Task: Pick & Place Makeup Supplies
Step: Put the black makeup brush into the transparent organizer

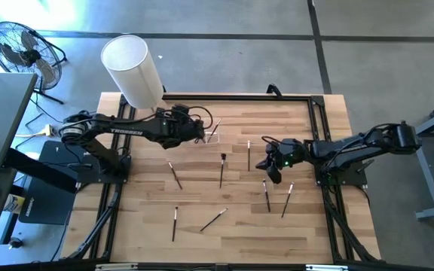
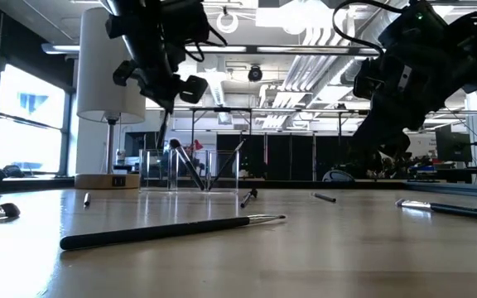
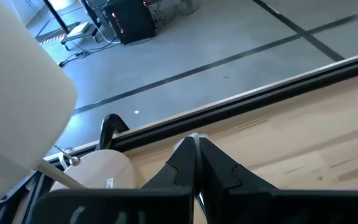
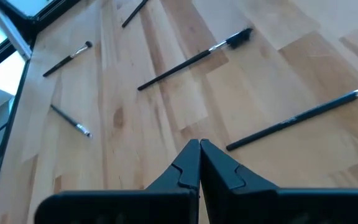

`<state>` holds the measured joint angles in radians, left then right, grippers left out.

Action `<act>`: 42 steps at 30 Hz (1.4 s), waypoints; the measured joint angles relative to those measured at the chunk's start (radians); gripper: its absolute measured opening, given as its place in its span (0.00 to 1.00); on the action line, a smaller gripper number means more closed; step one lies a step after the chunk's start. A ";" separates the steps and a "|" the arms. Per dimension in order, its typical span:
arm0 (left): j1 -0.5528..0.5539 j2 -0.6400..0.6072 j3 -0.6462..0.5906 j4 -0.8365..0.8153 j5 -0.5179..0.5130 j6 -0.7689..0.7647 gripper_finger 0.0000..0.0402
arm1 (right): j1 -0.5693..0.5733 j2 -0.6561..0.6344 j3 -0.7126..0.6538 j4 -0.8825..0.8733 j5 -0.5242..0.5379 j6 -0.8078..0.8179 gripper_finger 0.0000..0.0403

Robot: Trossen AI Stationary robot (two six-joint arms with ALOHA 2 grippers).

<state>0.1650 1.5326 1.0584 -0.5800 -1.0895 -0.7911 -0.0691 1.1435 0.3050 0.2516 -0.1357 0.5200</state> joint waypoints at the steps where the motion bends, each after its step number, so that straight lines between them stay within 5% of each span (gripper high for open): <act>1: -0.002 0.000 -0.008 0.010 0.000 0.000 0.00 | -0.009 0.000 0.000 0.000 0.000 0.000 0.00; 21: -0.001 0.020 -0.009 0.056 -0.076 0.052 0.00 | -0.082 0.000 0.000 0.001 -0.019 0.000 0.00; 29: -0.001 0.070 -0.011 0.056 0.090 -0.033 0.08 | -0.082 0.000 0.001 0.007 -0.017 0.004 0.00; 42: -0.005 0.057 0.032 0.025 0.200 -0.033 0.25 | -0.082 0.000 0.001 0.008 -0.031 0.035 0.00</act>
<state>0.1599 1.5900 1.0899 -0.5555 -0.8893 -0.8240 -0.1509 1.1431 0.3058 0.2592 -0.1669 0.5553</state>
